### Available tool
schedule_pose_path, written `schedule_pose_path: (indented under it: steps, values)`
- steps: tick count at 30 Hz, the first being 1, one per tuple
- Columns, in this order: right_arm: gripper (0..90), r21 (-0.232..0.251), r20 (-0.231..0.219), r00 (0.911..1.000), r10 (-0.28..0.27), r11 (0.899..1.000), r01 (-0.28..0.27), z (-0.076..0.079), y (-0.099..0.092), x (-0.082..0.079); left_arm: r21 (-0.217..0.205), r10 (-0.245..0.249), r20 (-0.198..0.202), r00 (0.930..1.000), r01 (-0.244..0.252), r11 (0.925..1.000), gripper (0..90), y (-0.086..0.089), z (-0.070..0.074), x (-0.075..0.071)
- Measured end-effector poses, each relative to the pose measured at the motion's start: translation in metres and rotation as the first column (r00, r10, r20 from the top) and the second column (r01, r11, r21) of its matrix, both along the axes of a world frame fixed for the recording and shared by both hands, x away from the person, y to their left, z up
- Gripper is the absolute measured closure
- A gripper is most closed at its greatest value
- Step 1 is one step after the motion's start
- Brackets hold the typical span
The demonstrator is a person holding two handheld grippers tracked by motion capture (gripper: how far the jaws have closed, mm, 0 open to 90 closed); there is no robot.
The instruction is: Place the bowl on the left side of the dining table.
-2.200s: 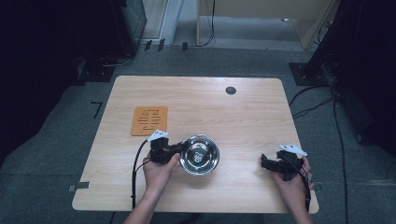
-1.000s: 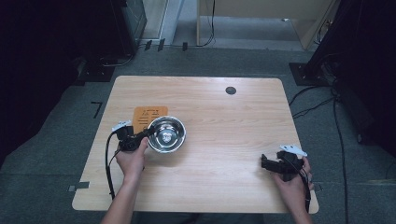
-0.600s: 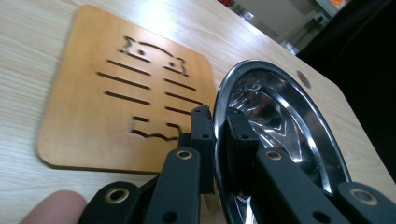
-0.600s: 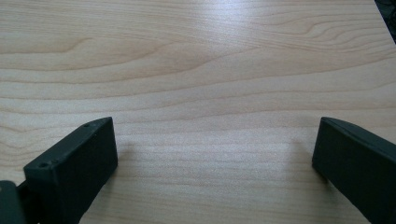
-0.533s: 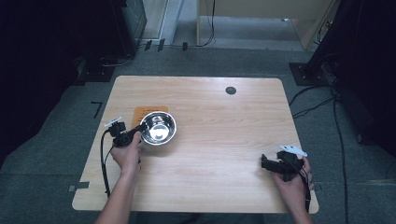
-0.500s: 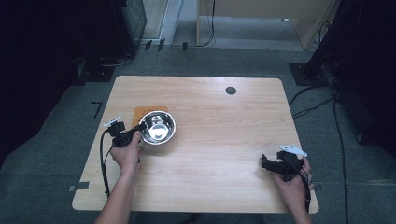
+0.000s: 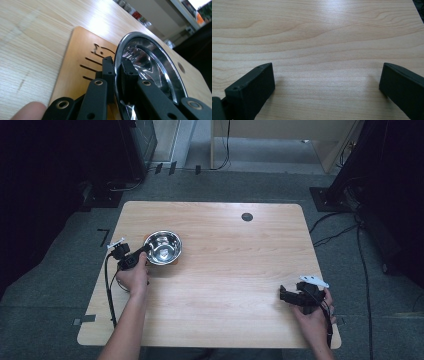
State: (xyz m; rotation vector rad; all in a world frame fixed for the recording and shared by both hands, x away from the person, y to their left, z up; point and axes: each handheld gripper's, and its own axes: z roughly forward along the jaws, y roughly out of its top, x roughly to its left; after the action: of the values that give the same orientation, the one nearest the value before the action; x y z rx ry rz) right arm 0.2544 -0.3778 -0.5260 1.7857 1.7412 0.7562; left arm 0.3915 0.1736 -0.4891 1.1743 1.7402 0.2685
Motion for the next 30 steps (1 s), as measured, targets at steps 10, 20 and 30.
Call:
schedule_pose_path:
  steps: [10, 20, 30]
  values:
    - [0.0, -0.001, 0.001, 1.0, 0.002, 1.0, -0.002, 0.0, 0.0, 0.0, -0.011, 0.095, -0.037, 0.9948, -0.095, 0.9954, 84.1, 0.005, -0.009, 0.009]
    - [0.0, -0.001, 0.001, 1.0, 0.002, 1.0, -0.002, 0.0, 0.0, 0.0, -0.027, 0.104, -0.043, 0.9936, -0.105, 0.9941, 83.3, 0.003, -0.015, 0.015]
    - [0.0, -0.001, 0.001, 1.0, 0.001, 1.0, -0.001, 0.0, 0.0, 0.0, 0.051, 0.046, 0.077, 0.996, -0.05, 0.9974, 17.6, 0.006, 0.003, -0.001]
